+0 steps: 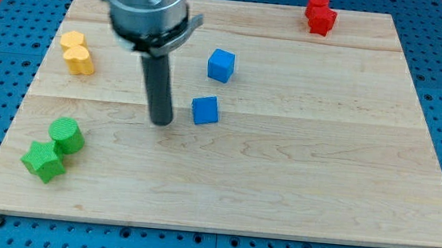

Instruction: Slightly push the green blocks towards blue blocks

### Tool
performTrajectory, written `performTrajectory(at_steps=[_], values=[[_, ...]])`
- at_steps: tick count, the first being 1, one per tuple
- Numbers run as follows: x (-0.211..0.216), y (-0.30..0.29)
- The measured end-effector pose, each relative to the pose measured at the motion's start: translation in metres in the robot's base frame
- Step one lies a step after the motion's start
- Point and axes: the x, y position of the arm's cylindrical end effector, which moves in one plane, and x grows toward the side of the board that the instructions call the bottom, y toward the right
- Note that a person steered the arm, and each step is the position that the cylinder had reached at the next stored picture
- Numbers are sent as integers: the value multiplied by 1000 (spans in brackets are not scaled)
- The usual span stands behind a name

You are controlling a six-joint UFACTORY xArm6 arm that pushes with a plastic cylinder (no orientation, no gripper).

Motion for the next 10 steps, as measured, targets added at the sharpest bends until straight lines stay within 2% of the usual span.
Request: performTrajectory(at_steps=[1,2,3,4,5,6,7,8,9,10], values=[[7,46],[-34,67],[-57,55],[10,64],[102,32],[134,-49],[121,-117],[112,-159],[103,-149],[61,-140]])
